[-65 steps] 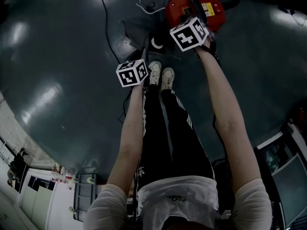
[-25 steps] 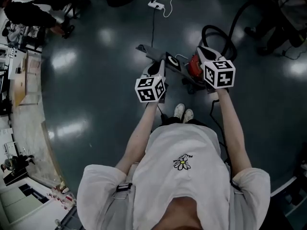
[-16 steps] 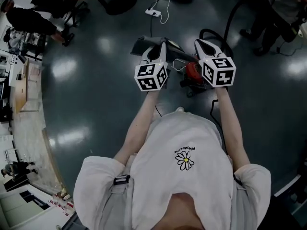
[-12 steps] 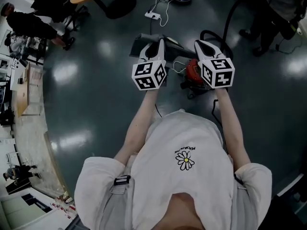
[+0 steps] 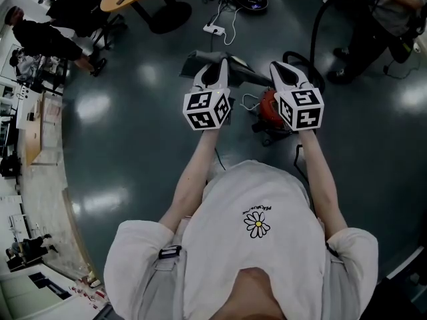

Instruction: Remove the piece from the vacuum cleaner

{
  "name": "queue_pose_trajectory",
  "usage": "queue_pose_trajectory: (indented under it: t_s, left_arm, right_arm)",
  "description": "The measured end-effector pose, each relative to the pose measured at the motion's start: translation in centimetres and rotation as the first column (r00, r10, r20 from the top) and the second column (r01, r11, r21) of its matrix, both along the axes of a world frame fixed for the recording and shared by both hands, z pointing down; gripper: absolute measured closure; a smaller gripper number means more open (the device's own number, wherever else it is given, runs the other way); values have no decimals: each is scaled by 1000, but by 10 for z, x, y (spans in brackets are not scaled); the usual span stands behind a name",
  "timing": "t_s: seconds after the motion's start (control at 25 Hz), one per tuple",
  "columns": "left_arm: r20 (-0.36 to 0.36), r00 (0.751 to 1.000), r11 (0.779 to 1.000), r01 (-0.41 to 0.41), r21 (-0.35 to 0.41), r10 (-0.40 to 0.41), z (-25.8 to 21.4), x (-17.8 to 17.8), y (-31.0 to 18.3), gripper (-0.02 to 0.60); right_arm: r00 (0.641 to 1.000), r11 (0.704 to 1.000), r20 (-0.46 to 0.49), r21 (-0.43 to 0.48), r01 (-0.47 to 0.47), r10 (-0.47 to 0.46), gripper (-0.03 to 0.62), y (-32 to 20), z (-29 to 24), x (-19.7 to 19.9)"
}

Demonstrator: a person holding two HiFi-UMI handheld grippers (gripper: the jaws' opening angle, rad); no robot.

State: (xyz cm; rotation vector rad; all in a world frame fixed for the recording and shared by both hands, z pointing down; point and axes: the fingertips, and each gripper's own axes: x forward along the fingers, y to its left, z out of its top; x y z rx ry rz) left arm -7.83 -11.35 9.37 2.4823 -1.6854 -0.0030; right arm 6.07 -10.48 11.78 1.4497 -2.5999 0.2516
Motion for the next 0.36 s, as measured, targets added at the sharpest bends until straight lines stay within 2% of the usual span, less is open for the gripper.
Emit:
queue_pose_trajectory:
  t_s: [0.12, 0.36]
  left_arm:
    - [-2, 1000, 1000, -2, 6, 2, -4, 2, -3, 557]
    - [-26, 999, 1000, 20, 15, -20, 16, -11, 2, 555]
  right_arm:
    - [1000, 1000, -3, 0, -1, 1, 577, -2, -1, 1]
    - [999, 999, 11, 9, 32, -32, 577, 7, 24, -12]
